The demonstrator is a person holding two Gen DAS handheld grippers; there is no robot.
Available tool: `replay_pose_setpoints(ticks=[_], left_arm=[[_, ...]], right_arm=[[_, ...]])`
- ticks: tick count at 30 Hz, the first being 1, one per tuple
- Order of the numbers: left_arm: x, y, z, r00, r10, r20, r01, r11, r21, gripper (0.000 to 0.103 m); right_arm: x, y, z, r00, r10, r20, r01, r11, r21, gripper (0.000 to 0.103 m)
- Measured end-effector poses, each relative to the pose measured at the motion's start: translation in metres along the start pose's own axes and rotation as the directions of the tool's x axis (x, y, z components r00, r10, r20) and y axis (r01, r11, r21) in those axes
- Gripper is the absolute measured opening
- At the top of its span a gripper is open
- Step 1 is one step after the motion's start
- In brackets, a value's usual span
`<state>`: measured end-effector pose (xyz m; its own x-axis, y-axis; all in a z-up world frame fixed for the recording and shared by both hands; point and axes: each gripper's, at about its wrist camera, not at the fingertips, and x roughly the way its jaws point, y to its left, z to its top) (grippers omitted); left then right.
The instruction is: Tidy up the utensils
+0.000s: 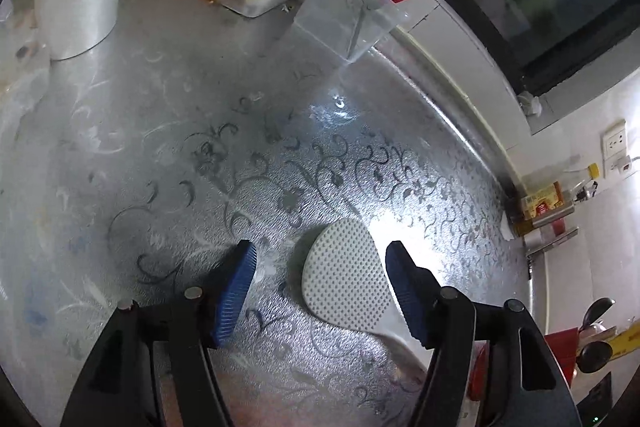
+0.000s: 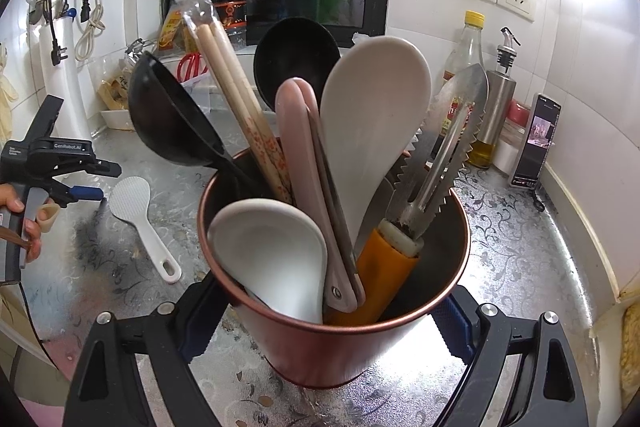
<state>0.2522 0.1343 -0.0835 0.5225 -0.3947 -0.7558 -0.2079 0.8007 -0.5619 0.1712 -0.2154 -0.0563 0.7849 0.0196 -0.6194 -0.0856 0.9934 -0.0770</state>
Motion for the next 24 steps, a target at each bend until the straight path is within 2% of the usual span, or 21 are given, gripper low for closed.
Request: replay_pose_setpoints(ticks=[5,8,11,14,18,24], left_arm=[[0.005,0.012,0.008,0.992,-0.124,-0.004,0.124,0.992,-0.021,0.067],[0.007,0.019,0.012,0.985,-0.171,-0.011,0.170,0.985,-0.028,0.065],[0.010,0.021,0.014,0.982,-0.186,-0.020,0.186,0.982,-0.016,0.057],[0.009,0.023,0.014,0.981,-0.192,-0.020,0.192,0.981,-0.007,0.055],[0.011,0.026,0.012,0.979,-0.200,-0.036,0.201,0.980,0.000,0.040],[0.014,0.018,0.005,0.975,-0.218,-0.048,0.219,0.975,0.016,0.039]], right_arm=[[0.000,0.000,0.000,1.000,-0.001,-0.001,0.001,1.000,-0.001,0.092],[0.001,0.000,0.001,1.000,-0.001,-0.002,0.001,1.000,-0.001,0.092],[0.001,0.000,0.001,1.000,-0.001,-0.002,0.001,1.000,0.000,0.092],[0.002,0.000,0.002,1.000,-0.003,-0.002,0.003,1.000,0.001,0.092],[0.002,0.000,0.002,1.000,-0.002,-0.002,0.002,1.000,0.002,0.092],[0.005,-0.001,0.003,1.000,-0.003,-0.003,0.004,1.000,0.005,0.092]])
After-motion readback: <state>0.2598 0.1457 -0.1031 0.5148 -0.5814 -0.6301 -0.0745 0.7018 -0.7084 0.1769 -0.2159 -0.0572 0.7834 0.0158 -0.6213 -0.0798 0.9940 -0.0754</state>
